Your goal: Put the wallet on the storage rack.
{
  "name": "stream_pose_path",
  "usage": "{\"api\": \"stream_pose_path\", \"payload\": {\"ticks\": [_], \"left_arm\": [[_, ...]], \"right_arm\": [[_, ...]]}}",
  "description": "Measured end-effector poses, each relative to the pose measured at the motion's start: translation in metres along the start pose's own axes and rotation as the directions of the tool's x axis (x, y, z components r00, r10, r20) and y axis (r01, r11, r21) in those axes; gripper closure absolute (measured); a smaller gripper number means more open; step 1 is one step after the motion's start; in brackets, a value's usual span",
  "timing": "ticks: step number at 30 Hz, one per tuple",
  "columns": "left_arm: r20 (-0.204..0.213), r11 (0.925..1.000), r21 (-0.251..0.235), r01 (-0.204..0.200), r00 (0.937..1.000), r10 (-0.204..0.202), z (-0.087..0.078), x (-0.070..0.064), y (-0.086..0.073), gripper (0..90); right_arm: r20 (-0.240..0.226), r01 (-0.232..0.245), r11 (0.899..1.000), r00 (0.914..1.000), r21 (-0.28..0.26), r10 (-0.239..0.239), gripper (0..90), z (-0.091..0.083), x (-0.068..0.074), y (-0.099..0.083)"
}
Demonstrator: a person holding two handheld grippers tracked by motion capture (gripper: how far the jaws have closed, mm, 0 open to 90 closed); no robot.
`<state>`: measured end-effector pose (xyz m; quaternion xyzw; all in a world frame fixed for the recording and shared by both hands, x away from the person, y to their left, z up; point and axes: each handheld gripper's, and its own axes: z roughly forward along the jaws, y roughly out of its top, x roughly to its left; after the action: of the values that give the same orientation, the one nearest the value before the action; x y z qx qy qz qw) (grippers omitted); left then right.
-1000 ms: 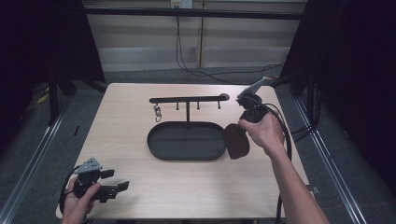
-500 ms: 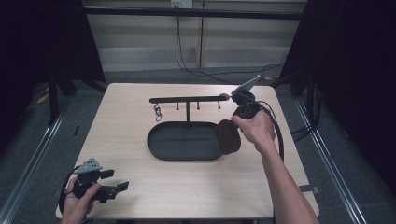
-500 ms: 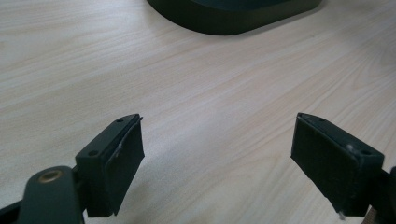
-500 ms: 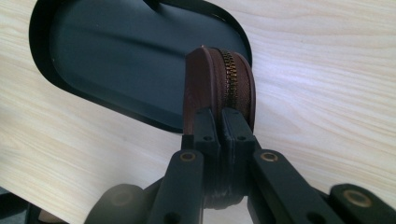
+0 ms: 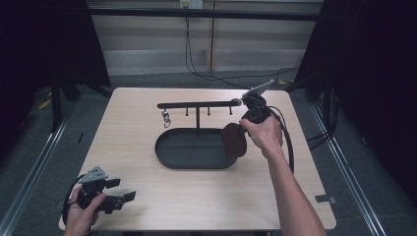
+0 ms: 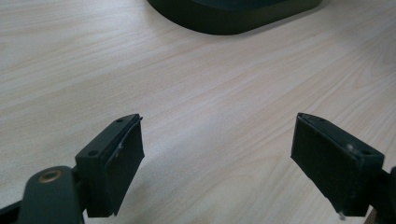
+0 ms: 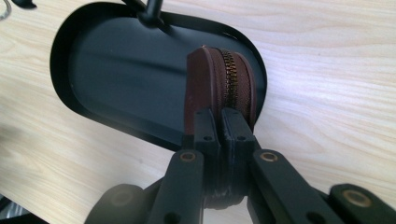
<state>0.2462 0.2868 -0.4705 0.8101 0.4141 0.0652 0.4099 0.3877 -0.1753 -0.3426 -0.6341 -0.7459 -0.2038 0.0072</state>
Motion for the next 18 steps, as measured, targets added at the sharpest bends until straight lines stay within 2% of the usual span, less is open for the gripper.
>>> {"api": "stream_pose_path", "payload": {"ticks": [7,14,18], "left_arm": [[0.001,1.0,0.002,-0.003,1.0,0.003,0.0,0.0,0.0,16.8],[-0.005,0.9999,0.004,-0.015,0.9999,0.015,0.0,-0.001,0.001,16.8],[-0.003,0.9999,0.008,-0.015,0.9999,0.015,0.0,0.0,0.001,16.8]], "right_arm": [[-0.031,-0.008,1.0,0.9995,0.004,0.008,86.2,0.012,0.003,0.002],[-0.052,-0.055,0.998,0.9973,-0.036,0.053,86.3,0.023,-0.003,0.0],[-0.062,-0.047,0.998,0.9971,-0.051,0.044,86.3,0.023,-0.005,0.002]]}}
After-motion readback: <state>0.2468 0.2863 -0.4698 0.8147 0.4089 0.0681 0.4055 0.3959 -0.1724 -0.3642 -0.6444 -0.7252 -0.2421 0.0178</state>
